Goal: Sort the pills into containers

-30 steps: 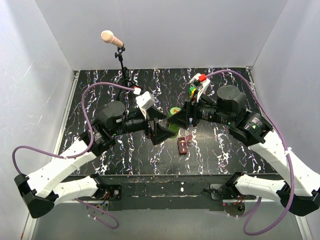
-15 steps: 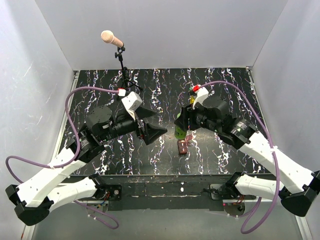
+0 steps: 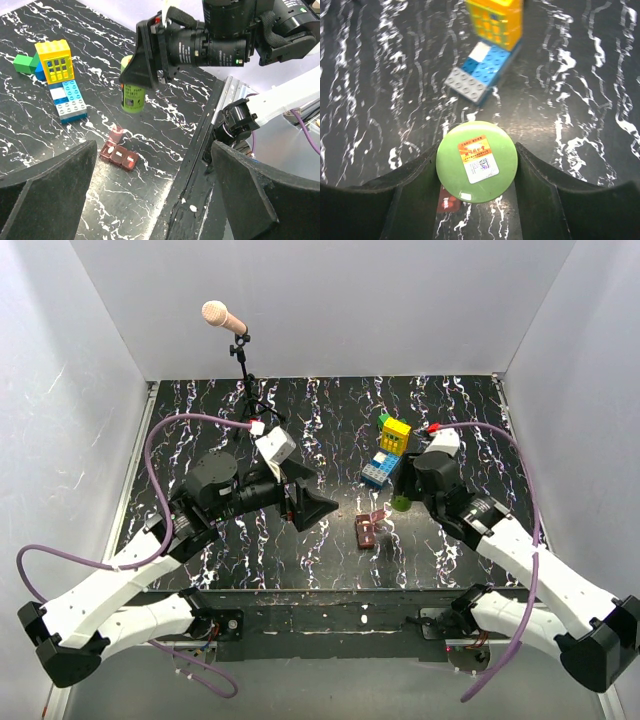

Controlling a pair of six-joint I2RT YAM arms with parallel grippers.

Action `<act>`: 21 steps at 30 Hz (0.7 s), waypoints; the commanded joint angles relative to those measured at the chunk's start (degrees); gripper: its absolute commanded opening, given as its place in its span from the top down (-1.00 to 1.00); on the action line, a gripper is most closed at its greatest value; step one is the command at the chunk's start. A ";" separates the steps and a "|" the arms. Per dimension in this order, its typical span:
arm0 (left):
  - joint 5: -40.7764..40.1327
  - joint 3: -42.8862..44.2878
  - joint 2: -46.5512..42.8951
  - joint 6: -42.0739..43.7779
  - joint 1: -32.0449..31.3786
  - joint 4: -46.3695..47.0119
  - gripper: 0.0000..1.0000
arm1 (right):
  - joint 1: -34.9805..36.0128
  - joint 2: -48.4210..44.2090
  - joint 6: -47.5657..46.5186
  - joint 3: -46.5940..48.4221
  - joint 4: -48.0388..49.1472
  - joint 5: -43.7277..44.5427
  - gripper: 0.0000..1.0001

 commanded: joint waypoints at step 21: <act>3.42 -1.72 1.56 -3.09 0.10 3.32 -0.96 | -10.19 -2.27 9.22 -21.59 22.37 19.56 0.97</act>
